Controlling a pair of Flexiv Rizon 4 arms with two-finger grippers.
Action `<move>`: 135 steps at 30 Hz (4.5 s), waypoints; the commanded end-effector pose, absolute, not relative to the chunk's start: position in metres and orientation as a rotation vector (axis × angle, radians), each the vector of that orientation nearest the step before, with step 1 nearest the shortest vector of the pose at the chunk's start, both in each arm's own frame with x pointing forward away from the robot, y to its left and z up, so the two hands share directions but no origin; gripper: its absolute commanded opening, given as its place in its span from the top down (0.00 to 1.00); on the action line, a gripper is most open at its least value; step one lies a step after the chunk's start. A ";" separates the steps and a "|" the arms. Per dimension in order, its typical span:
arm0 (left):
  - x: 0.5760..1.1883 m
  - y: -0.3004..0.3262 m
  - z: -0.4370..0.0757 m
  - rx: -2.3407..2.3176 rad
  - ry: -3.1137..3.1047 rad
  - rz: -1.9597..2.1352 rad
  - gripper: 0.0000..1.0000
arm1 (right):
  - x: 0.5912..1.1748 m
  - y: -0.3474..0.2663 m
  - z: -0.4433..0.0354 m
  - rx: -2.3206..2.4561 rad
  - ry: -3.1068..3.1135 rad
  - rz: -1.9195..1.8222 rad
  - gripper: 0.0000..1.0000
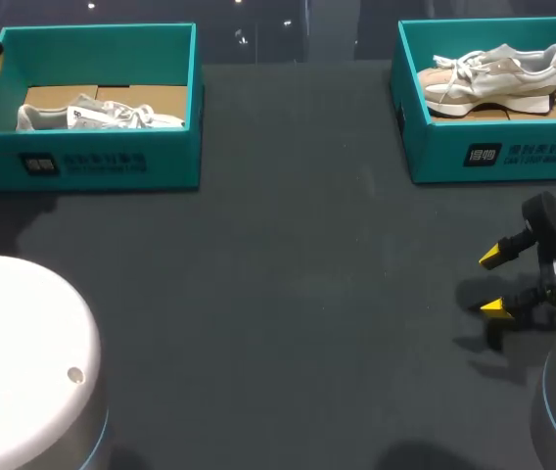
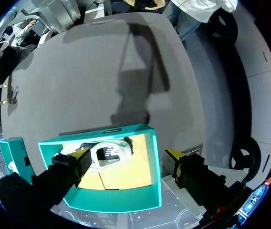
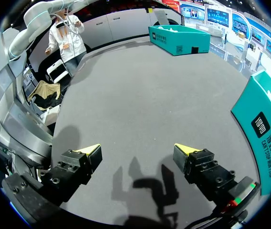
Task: Take the shoe out of the shoebox, open the shoe tongue, remove and reinsert the insole, then place the shoe into the shoebox
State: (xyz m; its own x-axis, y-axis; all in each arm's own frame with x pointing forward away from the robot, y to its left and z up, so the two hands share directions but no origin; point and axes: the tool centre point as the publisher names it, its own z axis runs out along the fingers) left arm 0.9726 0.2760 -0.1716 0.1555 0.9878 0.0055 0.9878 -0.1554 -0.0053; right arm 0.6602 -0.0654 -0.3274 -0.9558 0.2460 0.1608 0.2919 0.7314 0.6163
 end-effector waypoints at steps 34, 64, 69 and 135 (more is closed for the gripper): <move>0.971 0.276 -0.172 -2.385 -2.037 -0.007 0.00 | 0.772 -0.113 -0.203 -1.227 -2.856 -0.592 0.00; 0.971 0.276 -0.172 -2.385 -2.037 -0.007 0.00 | 1.007 -0.201 -0.167 -1.956 -2.538 -0.239 0.00; 0.971 0.276 -0.172 -2.385 -2.037 -0.007 0.00 | 1.016 -0.205 -0.177 -2.046 -2.443 -0.229 0.00; 0.971 0.276 -0.172 -2.385 -2.037 -0.007 0.00 | 1.162 -0.325 -0.352 -2.387 -2.076 0.128 0.26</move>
State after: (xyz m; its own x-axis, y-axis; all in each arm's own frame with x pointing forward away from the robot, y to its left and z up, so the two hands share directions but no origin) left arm 0.9712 0.2764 -0.1717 0.1559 0.9878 0.0047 0.9878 -0.1559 -0.0024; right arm 1.1527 -0.3203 -0.3432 0.1367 0.9867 -0.0875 0.9905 -0.1373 -0.0008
